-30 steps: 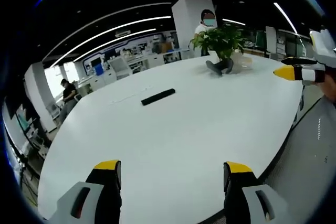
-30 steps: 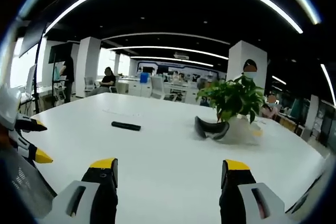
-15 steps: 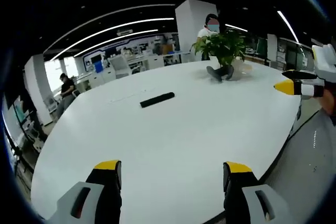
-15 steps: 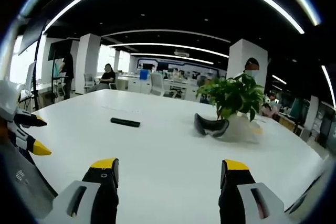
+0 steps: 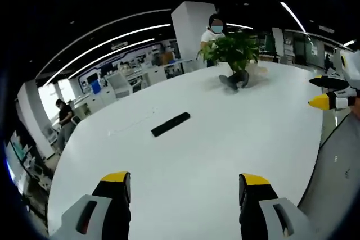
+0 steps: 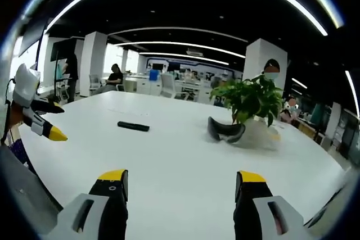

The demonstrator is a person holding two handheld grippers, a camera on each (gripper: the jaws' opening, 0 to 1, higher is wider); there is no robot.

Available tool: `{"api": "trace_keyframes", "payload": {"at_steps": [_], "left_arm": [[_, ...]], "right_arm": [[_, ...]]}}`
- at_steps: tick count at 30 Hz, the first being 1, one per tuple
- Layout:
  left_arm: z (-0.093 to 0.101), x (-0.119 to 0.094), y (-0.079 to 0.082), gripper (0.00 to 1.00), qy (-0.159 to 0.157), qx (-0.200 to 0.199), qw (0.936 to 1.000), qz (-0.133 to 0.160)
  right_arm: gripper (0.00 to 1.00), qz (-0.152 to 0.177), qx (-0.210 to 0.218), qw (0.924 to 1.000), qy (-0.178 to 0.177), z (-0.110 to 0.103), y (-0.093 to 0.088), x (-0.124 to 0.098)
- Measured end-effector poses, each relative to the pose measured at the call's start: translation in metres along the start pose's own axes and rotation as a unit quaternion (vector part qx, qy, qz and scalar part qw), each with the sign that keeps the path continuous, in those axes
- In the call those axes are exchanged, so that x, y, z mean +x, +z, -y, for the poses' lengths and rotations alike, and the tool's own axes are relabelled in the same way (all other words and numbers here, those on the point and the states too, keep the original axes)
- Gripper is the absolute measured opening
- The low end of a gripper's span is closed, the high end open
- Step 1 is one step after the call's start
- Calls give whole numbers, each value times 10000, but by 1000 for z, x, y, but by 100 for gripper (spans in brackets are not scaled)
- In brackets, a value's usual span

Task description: Press the specified remote control buttons in sequence, fully releasing each button before pressing the next.

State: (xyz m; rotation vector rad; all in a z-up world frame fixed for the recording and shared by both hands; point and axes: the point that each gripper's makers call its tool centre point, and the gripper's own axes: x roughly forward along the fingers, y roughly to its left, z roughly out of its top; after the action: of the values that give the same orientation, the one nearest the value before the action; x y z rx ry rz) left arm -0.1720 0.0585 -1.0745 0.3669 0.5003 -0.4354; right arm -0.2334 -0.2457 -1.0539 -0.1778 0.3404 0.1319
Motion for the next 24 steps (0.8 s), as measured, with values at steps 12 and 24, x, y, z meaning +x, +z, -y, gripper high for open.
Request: {"api": "trace_keyframes", "payload": {"at_steps": [12, 24], "left_arm": [[-29, 43, 38, 76, -241, 439, 9987, -136], [-38, 87, 54, 75, -512, 956, 9934, -385]], "right_arm": [[73, -65, 17, 10000, -16, 1, -2, 0], [57, -208, 139, 9997, 7, 1, -7, 0]]}}
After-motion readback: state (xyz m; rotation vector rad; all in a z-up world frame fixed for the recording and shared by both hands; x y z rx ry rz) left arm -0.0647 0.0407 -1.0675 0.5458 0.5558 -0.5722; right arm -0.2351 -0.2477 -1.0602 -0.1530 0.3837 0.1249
